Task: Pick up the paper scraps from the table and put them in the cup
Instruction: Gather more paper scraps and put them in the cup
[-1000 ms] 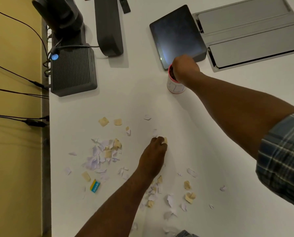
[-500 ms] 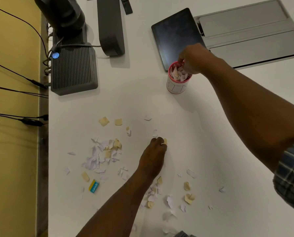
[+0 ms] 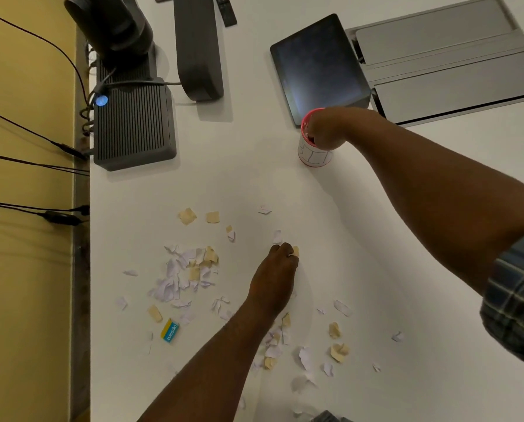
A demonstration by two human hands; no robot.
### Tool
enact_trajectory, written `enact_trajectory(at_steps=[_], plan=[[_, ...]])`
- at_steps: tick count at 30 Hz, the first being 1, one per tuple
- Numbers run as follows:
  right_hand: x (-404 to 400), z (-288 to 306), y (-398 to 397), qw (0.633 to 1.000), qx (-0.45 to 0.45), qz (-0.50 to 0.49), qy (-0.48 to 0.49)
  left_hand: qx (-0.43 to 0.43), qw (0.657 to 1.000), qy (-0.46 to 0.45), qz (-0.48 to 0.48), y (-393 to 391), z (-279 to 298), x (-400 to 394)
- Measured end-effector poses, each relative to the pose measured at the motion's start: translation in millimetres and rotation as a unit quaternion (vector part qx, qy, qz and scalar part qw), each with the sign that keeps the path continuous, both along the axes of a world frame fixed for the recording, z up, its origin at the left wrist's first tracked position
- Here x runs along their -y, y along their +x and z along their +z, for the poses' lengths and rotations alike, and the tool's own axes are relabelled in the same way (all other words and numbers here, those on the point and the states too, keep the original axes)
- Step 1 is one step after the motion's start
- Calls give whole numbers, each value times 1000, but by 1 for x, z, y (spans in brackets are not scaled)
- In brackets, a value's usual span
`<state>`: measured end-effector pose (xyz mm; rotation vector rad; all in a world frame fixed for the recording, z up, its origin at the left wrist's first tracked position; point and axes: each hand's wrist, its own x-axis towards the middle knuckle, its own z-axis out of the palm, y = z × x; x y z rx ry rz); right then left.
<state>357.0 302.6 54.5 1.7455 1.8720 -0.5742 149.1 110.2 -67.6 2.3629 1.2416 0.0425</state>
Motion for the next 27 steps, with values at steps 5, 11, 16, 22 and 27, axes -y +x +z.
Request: enact_trajectory(at_steps=[5,11,16,22,27], plan=[[-3,-3,-2,995,12,-41,89,16,1000,10,-2,-3,-4,-1],[48,-13,-27,895,-182,-115,390,109,987,44,112,-34,5,-13],[126,-61,-55,888,-293,-167,312,182,946,76,256,-78,11,-50],[230,-94,-80,908,-296,-187,231,152,933,93,314,-138,17,-78],[289,-98,-66,909,-231,-233,257,89,942,102,307,-172,1,-64]])
